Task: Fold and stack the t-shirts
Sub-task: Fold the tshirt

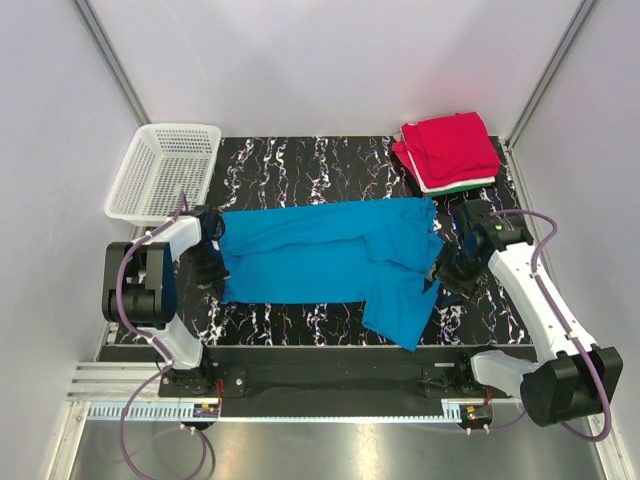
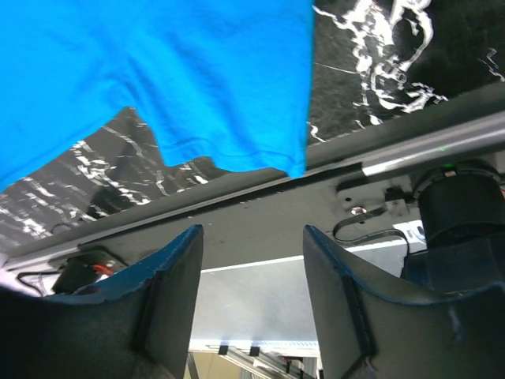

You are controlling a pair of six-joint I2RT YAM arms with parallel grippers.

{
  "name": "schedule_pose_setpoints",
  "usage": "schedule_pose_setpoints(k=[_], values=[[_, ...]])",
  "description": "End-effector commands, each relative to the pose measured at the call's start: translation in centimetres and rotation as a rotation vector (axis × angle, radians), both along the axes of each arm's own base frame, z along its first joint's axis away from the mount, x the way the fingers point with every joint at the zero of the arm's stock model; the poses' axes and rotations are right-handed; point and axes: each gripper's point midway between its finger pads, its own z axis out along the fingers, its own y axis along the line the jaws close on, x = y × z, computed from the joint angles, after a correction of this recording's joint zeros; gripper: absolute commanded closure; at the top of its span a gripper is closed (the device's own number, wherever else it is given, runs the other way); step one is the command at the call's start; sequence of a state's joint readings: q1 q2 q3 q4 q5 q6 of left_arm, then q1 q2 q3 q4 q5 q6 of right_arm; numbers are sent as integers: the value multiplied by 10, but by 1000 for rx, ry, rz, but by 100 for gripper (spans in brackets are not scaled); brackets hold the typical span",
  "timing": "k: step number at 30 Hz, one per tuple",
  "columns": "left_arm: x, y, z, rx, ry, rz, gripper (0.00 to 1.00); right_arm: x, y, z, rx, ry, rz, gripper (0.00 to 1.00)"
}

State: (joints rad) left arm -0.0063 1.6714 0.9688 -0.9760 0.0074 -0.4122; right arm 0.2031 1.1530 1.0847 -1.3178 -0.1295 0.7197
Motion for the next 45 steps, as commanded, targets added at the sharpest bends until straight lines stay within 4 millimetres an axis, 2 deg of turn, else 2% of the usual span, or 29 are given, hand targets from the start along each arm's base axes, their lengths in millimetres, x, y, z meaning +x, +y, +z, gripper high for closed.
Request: schedule_pose_setpoints(k=[1,3,6,10,11,12,17,19,21,28,29,32,34,36,38,40,42,43,45], values=[[5,2,6,4,-21,0,100,-38,-10,-8,-45,131,2,41],[5,2,6,4,-22,-1,100,-51,-11,-15,-47,178,-3,41],[5,2,6,4,-21,-1,100,-56,-14,-12,-68,158,-10,39],[6,1,6,-2,-24,-1,100,-52,-11,-16,-61,158,-3,37],[8,0,7,-7,-27,1,100,-42,-2,-20,-13,124,19,37],[8,-1,7,-12,-28,-1,100,-40,10,-20,58,114,40,37],[11,-1,8,-16,-34,-1,100,-30,6,-46,22,101,61,37],[10,-1,7,-18,-27,-1,100,-36,0,-60,-21,163,76,37],[11,-2,7,-19,-28,-1,100,-37,-8,-64,-87,223,106,36],[12,-3,6,-29,-27,-1,100,-25,8,-83,-121,273,179,39],[12,-3,6,-28,-27,-6,100,-12,12,-80,-124,215,187,39],[9,-3,6,-24,-28,-5,100,31,7,-54,-173,-12,140,36],[9,-2,7,-23,-30,-3,100,45,10,-48,-179,-25,154,37],[9,-3,8,-31,-31,-9,100,47,19,-51,-155,30,201,36],[9,-3,10,-28,-38,-9,86,53,21,-45,-152,6,209,35],[6,2,17,3,-44,-10,68,64,20,-26,-158,-78,213,34],[0,18,28,97,-50,-1,56,71,15,-12,-182,-144,223,34],[4,22,35,120,-73,1,56,78,16,-4,-185,-175,228,34],[7,27,53,148,-141,7,55,84,14,-4,-207,-184,247,33]])
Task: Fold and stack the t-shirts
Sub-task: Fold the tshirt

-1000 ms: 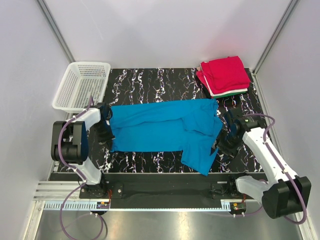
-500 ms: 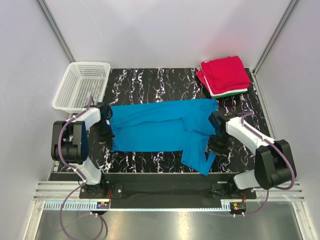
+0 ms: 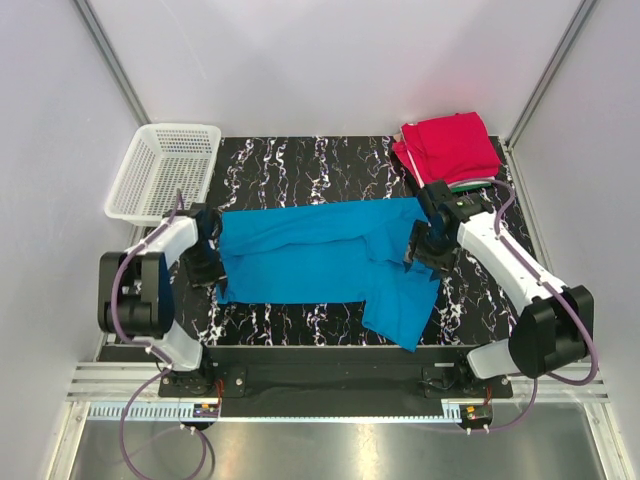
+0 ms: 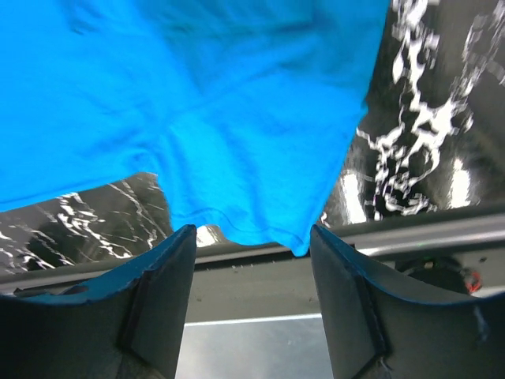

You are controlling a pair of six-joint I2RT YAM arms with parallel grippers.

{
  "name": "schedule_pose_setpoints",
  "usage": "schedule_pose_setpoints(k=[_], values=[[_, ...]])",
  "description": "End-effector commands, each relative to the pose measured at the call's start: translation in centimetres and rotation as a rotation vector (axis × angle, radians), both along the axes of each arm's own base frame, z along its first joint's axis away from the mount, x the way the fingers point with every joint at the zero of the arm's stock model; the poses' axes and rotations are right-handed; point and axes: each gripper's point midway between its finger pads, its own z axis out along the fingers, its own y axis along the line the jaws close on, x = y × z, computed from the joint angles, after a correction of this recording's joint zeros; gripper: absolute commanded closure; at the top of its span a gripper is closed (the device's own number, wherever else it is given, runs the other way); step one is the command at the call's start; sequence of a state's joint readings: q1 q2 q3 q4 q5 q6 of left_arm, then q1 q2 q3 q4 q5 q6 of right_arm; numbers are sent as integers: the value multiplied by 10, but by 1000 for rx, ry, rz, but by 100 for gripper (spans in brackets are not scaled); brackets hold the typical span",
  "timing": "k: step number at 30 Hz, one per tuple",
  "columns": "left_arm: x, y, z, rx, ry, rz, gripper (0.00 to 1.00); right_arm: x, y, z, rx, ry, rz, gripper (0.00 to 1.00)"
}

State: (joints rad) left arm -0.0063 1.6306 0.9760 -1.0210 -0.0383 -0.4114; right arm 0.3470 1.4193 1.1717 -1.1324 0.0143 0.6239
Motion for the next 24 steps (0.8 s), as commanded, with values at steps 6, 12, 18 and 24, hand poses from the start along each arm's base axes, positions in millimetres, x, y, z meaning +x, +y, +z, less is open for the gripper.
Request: schedule_pose_setpoints(k=[6,12,18,24], values=[[79,0,107,0,-467,54,50,67,4,11,-82,-133,120,33],[136,-9,74,-20,-380,2,80,146,13,4,-63,-178,116,94],[185,-31,68,-45,-425,-82,100,211,12,7,-99,-253,137,100],[235,-51,74,-69,-491,-137,100,249,-2,-15,-81,-225,108,100]])
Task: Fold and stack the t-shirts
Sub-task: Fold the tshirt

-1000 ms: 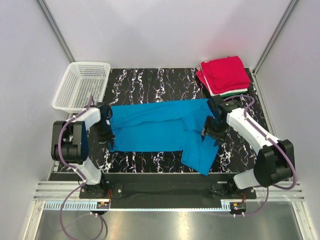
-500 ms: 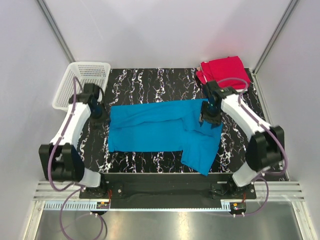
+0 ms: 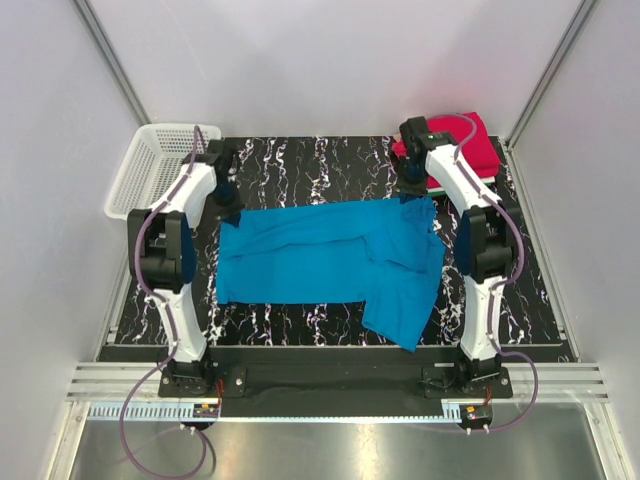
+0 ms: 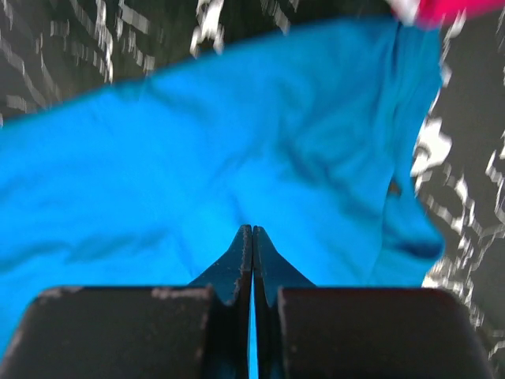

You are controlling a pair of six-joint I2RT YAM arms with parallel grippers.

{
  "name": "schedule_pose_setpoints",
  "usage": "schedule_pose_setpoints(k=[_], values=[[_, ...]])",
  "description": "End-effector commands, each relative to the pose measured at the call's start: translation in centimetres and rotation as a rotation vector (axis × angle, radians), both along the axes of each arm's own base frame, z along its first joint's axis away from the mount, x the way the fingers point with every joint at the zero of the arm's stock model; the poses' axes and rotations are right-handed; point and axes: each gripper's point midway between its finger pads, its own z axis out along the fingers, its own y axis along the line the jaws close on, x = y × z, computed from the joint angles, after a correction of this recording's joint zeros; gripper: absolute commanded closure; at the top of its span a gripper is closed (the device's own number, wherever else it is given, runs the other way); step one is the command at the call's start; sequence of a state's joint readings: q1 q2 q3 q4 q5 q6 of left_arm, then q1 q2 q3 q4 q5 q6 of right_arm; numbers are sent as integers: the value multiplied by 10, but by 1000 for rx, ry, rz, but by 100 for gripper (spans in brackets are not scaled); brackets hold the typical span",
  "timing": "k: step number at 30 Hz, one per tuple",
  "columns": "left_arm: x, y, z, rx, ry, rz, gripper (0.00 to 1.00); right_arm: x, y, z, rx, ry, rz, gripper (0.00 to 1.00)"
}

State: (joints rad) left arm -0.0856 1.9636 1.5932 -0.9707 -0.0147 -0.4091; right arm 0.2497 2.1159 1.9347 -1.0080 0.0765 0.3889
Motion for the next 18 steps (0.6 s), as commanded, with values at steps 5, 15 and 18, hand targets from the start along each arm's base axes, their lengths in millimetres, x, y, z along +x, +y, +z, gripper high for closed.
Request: schedule_pose_setpoints(k=[5,15,18], values=[[75,-18,14,-21,-131,-53,100,21,-29,-33,-59,71,-11,100],[70,-26,-27,9,-32,-63,100,0,-38,-65,-73,169,0,100],[66,-34,-38,11,-6,-79,100,-4,-39,-75,-74,195,-2,100]])
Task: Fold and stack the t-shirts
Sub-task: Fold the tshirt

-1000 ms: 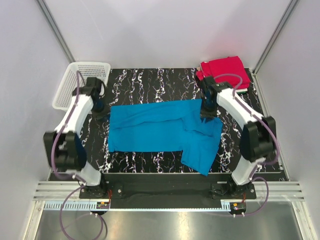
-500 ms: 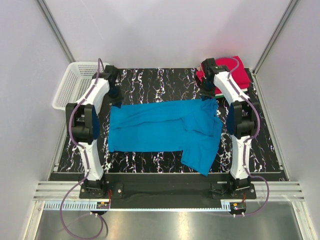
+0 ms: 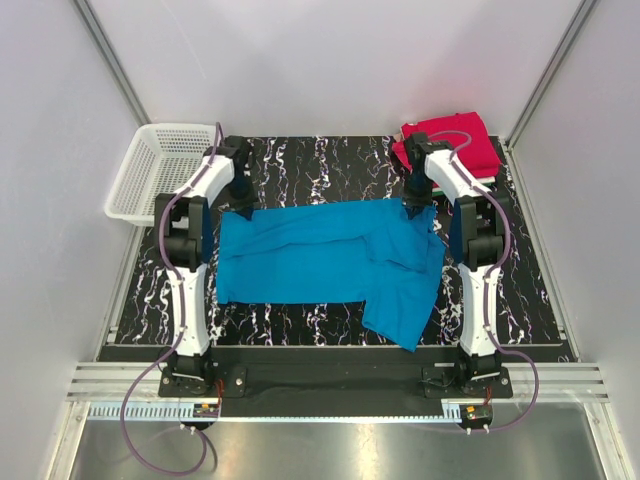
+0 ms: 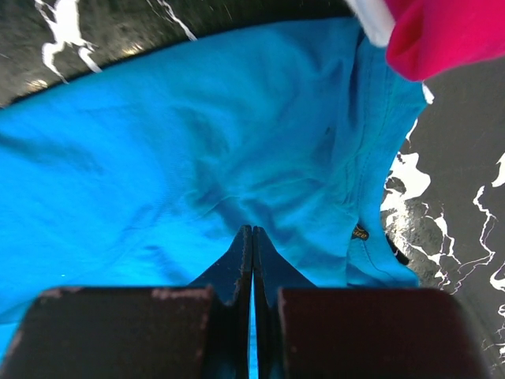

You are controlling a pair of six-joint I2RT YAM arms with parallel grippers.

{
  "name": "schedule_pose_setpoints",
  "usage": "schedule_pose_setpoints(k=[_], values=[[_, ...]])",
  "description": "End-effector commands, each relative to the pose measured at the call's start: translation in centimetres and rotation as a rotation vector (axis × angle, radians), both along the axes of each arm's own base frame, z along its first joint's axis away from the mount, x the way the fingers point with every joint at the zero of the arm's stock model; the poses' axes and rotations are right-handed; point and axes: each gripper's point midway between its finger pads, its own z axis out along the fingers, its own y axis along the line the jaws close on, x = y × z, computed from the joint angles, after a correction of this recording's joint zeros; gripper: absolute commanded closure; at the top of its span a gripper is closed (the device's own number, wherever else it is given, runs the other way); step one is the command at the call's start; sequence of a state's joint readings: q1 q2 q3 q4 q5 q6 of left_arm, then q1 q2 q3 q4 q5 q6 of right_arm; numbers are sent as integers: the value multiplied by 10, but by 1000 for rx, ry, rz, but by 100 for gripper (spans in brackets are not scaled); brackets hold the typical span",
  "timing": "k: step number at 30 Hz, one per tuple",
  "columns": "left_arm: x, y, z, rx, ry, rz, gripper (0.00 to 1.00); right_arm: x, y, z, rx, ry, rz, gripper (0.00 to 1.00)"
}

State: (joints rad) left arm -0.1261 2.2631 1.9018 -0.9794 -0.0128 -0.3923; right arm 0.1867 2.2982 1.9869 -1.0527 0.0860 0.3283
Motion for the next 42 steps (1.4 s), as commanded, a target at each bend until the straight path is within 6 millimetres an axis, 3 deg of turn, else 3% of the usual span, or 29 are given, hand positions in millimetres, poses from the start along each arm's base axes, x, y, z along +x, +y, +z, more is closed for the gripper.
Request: schedule_pose_setpoints(k=[1,10,18,24,25,31,42], values=[[0,-11,-4,14,4,-22,100,-6,-5,-11,-12,34,6,100],[-1,-7,-19,82,36,-6,100,-5,-5,-43,-22,92,7,100],[-2,5,-27,159,91,38,100,13,-5,-58,-41,85,12,100],[15,-2,-23,140,105,65,100,35,4,-54,-4,50,28,100],[25,-4,-15,128,73,68,100,46,7,-44,5,14,29,100],[28,-6,-19,104,76,70,100,60,13,-33,31,-18,21,100],[36,2,-28,93,72,87,100,48,19,-46,52,38,21,100]])
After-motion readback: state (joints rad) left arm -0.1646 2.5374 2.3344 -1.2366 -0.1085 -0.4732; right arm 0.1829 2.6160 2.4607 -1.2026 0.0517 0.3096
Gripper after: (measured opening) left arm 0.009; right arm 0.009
